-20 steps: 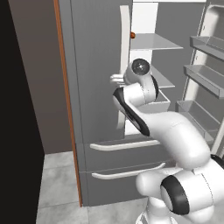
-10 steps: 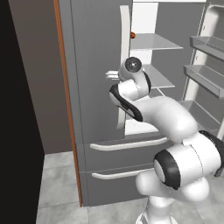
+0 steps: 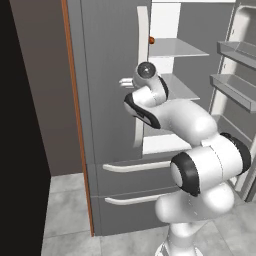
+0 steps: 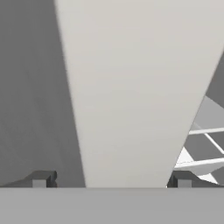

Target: Retrieve the butter from the fridge and place it on a plate on the dining table. Then retrieve the butter knife by the fridge and place it near the plate.

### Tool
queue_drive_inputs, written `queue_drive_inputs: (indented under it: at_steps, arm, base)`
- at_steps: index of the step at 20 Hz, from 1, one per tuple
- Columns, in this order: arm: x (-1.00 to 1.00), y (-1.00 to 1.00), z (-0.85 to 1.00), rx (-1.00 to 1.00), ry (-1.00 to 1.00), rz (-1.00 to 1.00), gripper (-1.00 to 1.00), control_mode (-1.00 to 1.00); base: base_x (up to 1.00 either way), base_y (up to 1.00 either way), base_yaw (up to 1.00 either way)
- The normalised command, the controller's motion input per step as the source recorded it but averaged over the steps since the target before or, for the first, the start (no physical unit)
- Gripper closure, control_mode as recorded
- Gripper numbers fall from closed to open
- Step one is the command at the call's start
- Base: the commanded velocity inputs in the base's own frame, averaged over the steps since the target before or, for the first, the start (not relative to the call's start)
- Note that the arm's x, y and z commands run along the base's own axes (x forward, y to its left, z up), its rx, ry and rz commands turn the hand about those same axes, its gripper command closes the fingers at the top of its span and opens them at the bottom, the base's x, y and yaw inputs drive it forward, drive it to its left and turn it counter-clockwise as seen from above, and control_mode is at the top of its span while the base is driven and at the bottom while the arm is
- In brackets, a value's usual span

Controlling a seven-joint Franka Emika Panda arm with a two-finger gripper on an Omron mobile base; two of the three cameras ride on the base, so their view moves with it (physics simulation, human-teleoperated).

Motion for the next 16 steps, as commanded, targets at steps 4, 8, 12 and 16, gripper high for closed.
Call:
queue_drive_inputs:
  at_steps: [4,8,12,16]
  arm:
    - [0.50,0.00,-0.08,-0.04,0.00,0.00,-1.00,-1.00]
    - [0.52,0.00,0.00,0.00,0.00,0.00,-1.00,-1.00]
    - [0.27,0.00,0.00,0.00,0.00,0.01,1.00,-1.00]
    - [0.06,0.00,0.00,0.00,0.00,0.02,1.00,-1.00]
  base:
    - [0.00,0.00,0.00]
    - [0.00,0.00,0.00]
    - [0.00,0.00,0.00]
    - [0.00,0.00,0.00]
